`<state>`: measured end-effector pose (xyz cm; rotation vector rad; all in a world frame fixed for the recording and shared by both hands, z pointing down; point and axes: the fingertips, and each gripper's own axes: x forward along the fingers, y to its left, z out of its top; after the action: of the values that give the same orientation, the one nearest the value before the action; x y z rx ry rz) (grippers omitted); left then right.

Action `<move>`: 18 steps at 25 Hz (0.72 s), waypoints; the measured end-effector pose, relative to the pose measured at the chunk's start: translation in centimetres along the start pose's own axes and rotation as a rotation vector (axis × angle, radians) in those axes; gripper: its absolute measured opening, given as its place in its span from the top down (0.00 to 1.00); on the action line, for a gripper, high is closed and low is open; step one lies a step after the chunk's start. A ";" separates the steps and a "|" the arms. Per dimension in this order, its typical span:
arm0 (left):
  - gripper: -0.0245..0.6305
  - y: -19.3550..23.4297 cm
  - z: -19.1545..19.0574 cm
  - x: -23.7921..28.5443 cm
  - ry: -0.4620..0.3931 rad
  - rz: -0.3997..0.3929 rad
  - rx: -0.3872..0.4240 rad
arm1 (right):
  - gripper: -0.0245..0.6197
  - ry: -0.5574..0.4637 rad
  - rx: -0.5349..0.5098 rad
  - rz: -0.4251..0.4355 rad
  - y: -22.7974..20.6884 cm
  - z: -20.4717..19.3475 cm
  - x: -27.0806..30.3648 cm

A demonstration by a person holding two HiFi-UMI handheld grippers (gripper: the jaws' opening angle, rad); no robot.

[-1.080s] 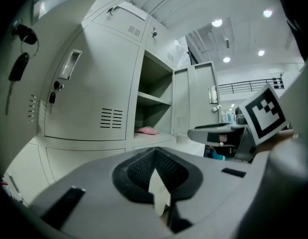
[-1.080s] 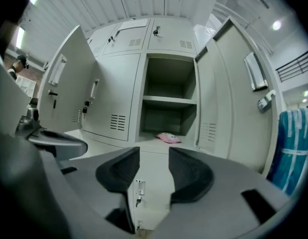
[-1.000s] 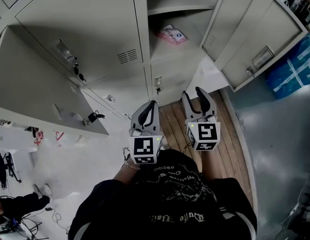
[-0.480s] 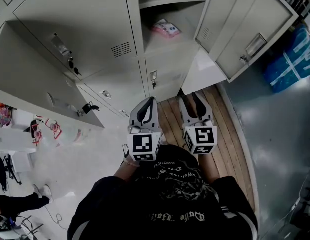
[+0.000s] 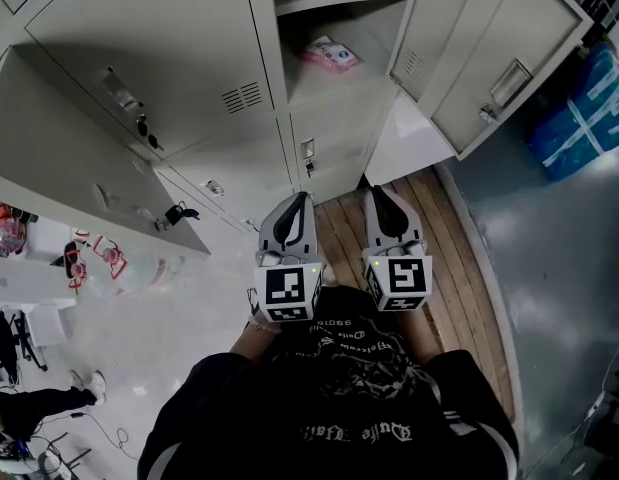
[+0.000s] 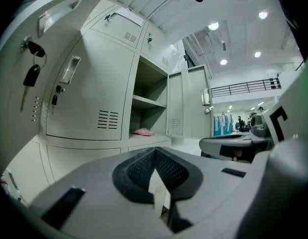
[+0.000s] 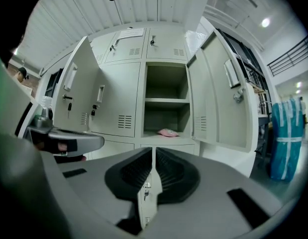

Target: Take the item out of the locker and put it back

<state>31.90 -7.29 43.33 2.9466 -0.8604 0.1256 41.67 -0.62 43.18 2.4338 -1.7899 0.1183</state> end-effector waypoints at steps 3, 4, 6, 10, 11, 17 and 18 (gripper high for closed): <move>0.95 0.2 -0.3 -0.1 0.002 0.004 -0.002 | 0.94 0.004 0.009 -0.005 0.0 -0.2 0.0; 0.95 0.3 -0.4 -0.1 0.003 0.007 -0.001 | 0.95 0.006 0.015 -0.004 0.0 -0.2 -0.1; 0.95 0.3 -0.6 -0.1 0.006 0.008 0.000 | 0.95 0.009 0.028 0.000 0.0 -0.2 0.0; 0.95 -0.4 -0.1 -0.1 0.003 -0.014 0.015 | 0.95 0.003 0.030 -0.003 -0.1 -0.1 -0.1; 0.95 -0.5 -0.1 -0.1 0.002 -0.017 0.017 | 0.96 0.003 0.025 -0.005 -0.1 0.0 0.0; 0.95 -0.5 -0.1 0.2 -0.002 -0.018 0.007 | 0.96 0.007 0.006 0.000 0.0 -0.1 0.0; 0.95 -0.5 -0.1 0.3 -0.002 -0.018 0.005 | 0.96 0.008 0.005 -0.001 0.0 -0.1 0.0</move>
<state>32.40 -6.95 43.42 2.9587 -0.8347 0.1247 41.66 -0.64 43.27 2.4341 -1.7880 0.1321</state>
